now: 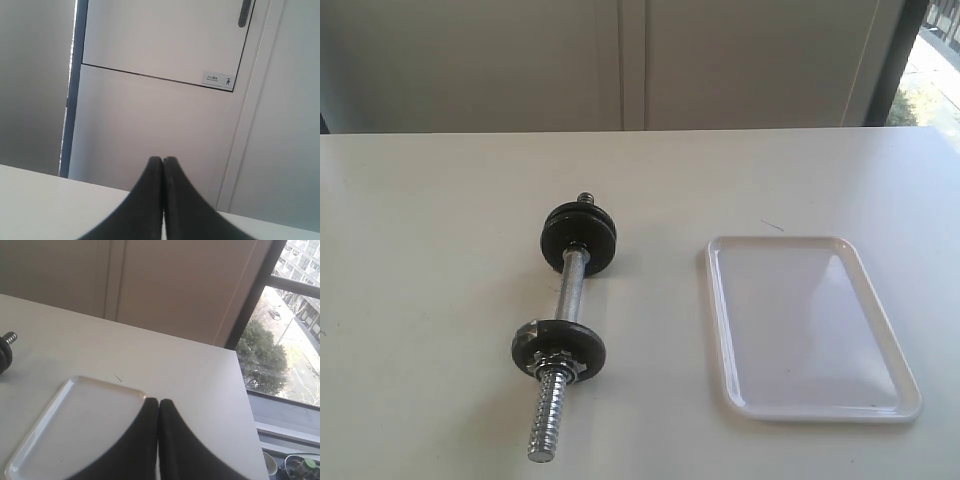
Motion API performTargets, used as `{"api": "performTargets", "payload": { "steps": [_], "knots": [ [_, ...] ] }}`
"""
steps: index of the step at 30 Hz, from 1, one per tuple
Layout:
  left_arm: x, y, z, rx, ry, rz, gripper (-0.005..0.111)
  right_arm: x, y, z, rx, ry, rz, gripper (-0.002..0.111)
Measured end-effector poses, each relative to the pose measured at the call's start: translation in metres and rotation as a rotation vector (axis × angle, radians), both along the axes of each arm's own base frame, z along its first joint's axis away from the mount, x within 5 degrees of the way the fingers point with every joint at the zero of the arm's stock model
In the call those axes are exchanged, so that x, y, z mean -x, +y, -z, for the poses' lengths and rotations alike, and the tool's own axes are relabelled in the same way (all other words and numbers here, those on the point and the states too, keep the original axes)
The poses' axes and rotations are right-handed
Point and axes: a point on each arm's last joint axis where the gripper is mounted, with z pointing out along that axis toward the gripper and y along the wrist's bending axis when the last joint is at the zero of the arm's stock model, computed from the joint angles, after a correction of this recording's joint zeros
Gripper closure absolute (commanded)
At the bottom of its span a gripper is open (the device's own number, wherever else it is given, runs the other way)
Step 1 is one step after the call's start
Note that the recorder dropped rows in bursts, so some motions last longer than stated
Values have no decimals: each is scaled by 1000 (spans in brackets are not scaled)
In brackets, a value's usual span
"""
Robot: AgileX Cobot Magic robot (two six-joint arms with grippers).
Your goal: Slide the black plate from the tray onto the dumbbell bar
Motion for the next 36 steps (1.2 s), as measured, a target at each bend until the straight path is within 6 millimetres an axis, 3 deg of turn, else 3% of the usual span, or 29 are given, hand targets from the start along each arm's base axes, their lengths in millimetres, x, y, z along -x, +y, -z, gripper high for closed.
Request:
{"api": "performTargets", "payload": {
  "steps": [6,19,36],
  "knots": [
    [-12,-5,15,64,58,66,107,0,0,0,0,0,0,108],
    [-65,-14,90,206,172,161,107,0,0,0,0,0,0,108],
    [-89,-15,155,305,251,167,107,0,0,0,0,0,0,108]
  ]
}}
